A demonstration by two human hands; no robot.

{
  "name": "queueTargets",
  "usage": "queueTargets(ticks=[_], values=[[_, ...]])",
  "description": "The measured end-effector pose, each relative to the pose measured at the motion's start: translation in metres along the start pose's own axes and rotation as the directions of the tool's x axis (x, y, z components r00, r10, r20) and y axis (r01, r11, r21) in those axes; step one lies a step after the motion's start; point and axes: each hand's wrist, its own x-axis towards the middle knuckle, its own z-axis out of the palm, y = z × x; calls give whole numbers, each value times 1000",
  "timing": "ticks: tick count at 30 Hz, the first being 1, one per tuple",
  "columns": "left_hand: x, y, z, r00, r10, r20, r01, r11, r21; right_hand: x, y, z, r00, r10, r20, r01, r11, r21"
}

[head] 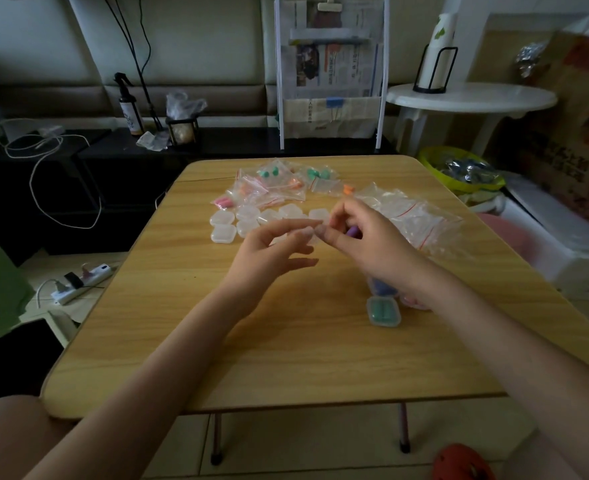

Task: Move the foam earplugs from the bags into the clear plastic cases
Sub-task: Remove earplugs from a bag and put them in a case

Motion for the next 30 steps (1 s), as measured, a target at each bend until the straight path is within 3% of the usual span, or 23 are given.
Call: queueTargets(ticks=[6,10,15,19,22,25,30], values=[[2,2,-1,986,-162,35,163,913,-374,-2,-4,-2,983,-178,-39,176,983,-53],[0,0,3,976,-204,72,213,849,-484,-2,-3,6,954,-272,-126,251,954,-162],[-7,-4,17,958,-273,92,251,633,-732,-4,2,12,925,-340,-170,290,920,-263],[-8,-3,18,970,-242,38,201,699,-687,-4,4,13,930,-333,-155,280,916,-286],[-11,-2,19,975,-212,70,213,790,-575,-2,3,10,920,-319,-230,245,923,-298],[-13,-2,21,969,-203,143,243,897,-370,3,1,-1,943,-187,-276,131,969,-211],[-14,-1,23,961,-203,189,248,935,-254,3,3,-6,977,1,-214,-15,998,-65]])
